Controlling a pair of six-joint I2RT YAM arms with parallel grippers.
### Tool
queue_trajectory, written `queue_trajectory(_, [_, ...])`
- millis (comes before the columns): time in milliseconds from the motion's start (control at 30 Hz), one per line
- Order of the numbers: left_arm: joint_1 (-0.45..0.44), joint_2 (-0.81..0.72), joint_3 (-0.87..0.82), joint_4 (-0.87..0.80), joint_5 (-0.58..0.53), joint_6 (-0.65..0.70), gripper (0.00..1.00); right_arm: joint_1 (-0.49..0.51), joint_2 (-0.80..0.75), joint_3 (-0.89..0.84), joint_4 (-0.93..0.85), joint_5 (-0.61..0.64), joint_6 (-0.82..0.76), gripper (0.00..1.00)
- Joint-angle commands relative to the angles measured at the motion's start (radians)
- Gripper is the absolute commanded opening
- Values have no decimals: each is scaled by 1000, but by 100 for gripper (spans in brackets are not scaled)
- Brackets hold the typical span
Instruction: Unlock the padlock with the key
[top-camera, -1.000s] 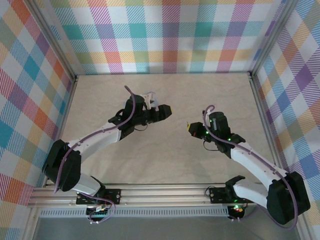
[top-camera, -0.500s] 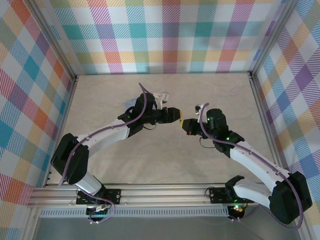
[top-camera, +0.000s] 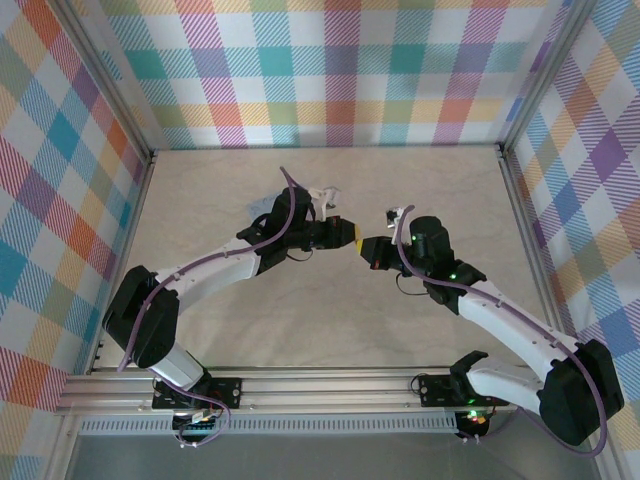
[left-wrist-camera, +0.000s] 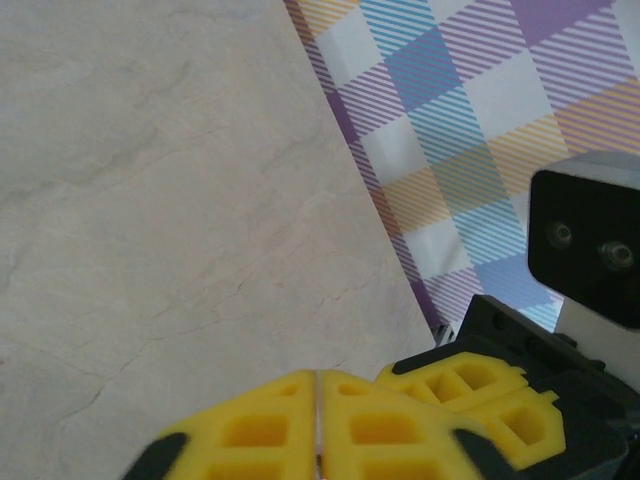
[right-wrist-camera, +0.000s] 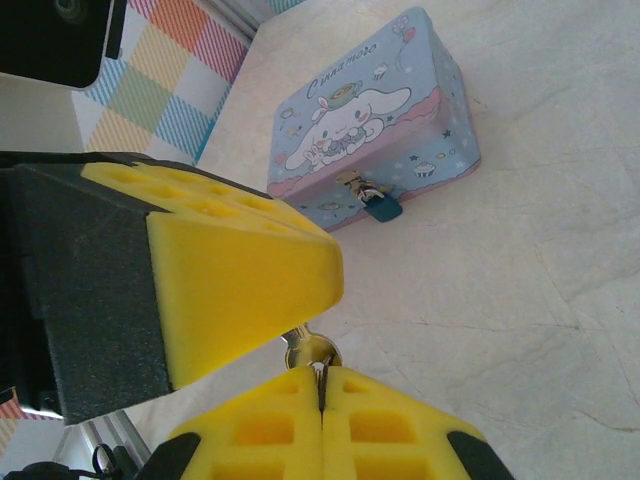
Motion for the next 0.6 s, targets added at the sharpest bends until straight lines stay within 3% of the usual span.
queue_trajectory(0, [-12, -20, 24, -15, -6, 13, 0, 7, 1, 29, 33, -1, -2, 4])
queue_trajectory(133, [-11, -56, 28, -39, -25, 39, 0, 1, -33, 13, 4, -17, -32, 23])
queue_trajectory(233, [-8, -91, 30, -57, -30, 68, 0, -32, -71, -10, 24, -102, -41, 37])
queue_trajectory(433, [-5, -132, 37, -62, 3, 96, 0, -92, -87, -32, 142, -323, -17, 53])
queue_trajectory(567, [-5, -142, 40, -54, 21, 94, 0, -92, -49, -14, 193, -397, -8, 56])
